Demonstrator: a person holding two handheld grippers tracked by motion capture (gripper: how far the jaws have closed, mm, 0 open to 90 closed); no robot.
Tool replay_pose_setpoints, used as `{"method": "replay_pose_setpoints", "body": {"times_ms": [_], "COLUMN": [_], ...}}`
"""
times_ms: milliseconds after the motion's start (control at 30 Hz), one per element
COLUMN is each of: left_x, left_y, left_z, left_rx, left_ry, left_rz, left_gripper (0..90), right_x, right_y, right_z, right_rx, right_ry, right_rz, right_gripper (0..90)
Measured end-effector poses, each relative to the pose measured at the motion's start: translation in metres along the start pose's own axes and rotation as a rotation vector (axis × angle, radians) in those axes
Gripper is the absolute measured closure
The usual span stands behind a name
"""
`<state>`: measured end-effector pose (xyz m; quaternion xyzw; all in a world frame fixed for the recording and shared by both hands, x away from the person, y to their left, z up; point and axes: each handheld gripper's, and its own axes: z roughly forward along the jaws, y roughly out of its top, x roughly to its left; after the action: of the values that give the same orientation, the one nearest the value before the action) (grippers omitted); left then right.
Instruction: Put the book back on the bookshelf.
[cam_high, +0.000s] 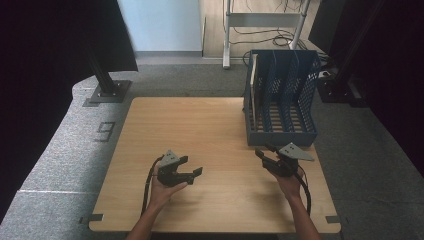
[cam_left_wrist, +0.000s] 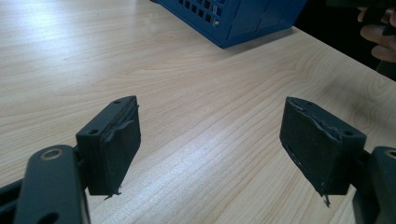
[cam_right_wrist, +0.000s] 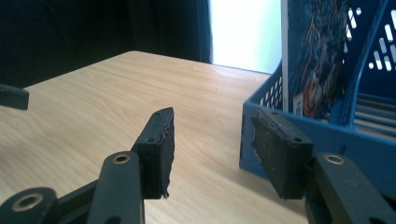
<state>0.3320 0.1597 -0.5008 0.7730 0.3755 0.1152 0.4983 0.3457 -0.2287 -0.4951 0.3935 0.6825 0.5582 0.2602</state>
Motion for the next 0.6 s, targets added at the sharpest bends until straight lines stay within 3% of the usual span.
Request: {"method": "replay_pose_setpoints", "body": {"times_ms": [367, 600], "left_x": [0.003, 0.003], "left_y": [-0.002, 0.001], "left_z": [-0.003, -0.005], "left_rx": [-0.007, -0.018], "left_ry": [-0.001, -0.003], "left_rz": [-0.018, -0.027], "left_gripper": [20.6, 20.8], "right_x": [0.003, 0.002], "right_y": [-0.021, -0.021], "right_z": [-0.007, -0.008], "right_rx": [0.063, 0.056], "right_ry": [0.01, 0.012], "right_rz": [0.0, 0.002], "right_gripper": [46.5, 46.8]}}
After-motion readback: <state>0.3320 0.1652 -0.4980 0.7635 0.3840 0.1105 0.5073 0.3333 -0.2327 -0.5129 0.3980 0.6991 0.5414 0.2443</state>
